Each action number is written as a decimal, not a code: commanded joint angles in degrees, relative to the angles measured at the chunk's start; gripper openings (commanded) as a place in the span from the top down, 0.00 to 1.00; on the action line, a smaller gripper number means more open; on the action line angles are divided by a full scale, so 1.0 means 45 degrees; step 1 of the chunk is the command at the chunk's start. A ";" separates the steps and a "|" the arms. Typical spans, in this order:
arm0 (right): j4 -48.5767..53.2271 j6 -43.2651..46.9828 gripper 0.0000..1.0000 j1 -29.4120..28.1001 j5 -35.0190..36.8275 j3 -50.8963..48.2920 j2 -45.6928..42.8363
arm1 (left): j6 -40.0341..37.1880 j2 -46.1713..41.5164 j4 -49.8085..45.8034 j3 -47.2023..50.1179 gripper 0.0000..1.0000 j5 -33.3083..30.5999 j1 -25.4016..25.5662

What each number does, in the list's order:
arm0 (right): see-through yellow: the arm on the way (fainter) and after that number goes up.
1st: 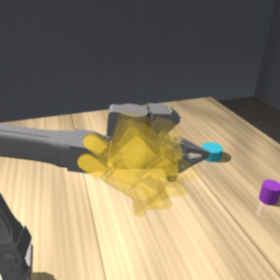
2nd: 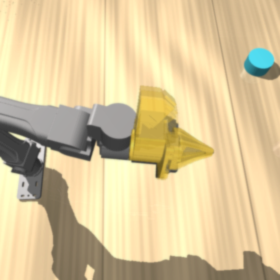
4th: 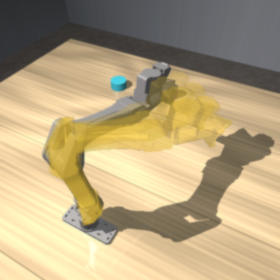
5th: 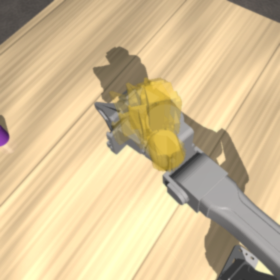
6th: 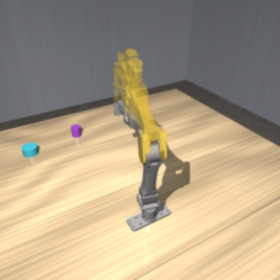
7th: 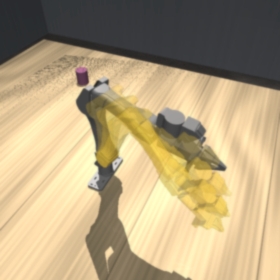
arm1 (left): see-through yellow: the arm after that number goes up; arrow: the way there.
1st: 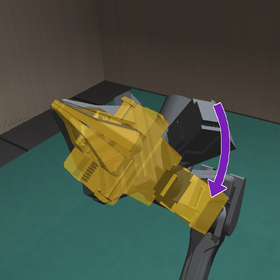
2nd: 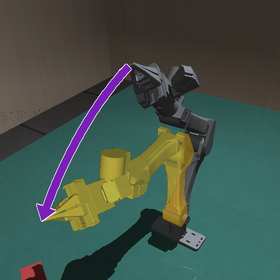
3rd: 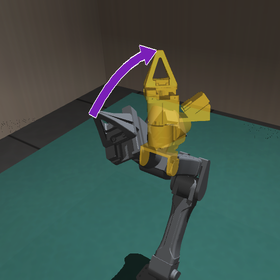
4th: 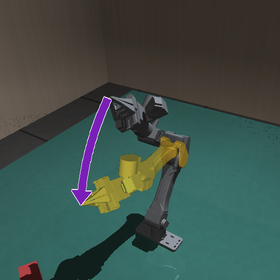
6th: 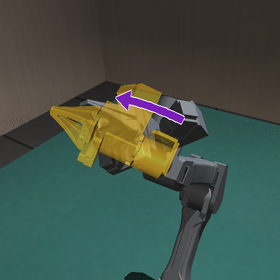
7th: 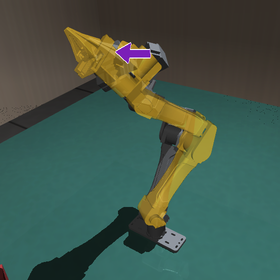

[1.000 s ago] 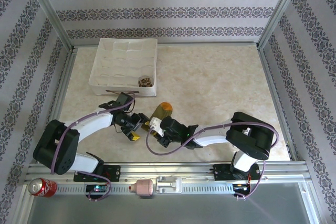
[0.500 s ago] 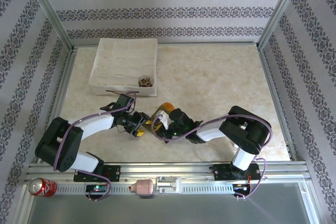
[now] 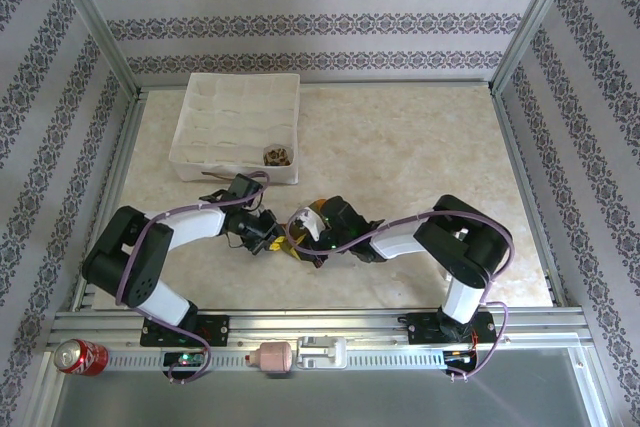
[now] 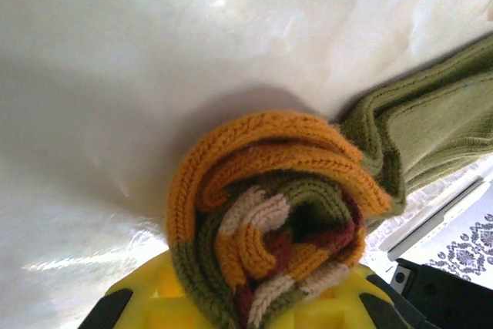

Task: Roll the socks

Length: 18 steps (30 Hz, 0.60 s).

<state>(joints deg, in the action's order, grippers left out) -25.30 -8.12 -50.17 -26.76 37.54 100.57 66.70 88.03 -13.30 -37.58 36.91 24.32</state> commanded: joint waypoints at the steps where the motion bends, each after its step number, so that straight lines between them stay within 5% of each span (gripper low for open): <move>1: 0.3102 0.2203 0.68 -0.0431 0.2931 -0.0384 -0.0534 | 0.0540 -0.0131 -0.3759 0.0705 1.00 -0.1266 0.0434; 4: 0.2540 0.3545 0.43 -0.1621 0.5520 -0.1043 -0.2504 | 0.0999 -0.0193 -0.5602 -0.0234 1.00 -0.2372 0.0516; 9: 0.2674 0.4499 0.30 -0.3651 0.8571 -0.1216 -0.3884 | 0.1753 0.0780 -0.7035 -0.1804 1.00 -0.2708 0.0591; 18: 0.2584 0.6204 0.31 -0.5569 1.1247 0.0993 -0.1504 | 0.1511 0.2343 -0.7608 -0.3167 1.00 -0.2499 0.0651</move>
<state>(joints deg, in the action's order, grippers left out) -13.85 15.29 -74.46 15.59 38.57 90.78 72.95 95.37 -41.36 -52.53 30.44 26.68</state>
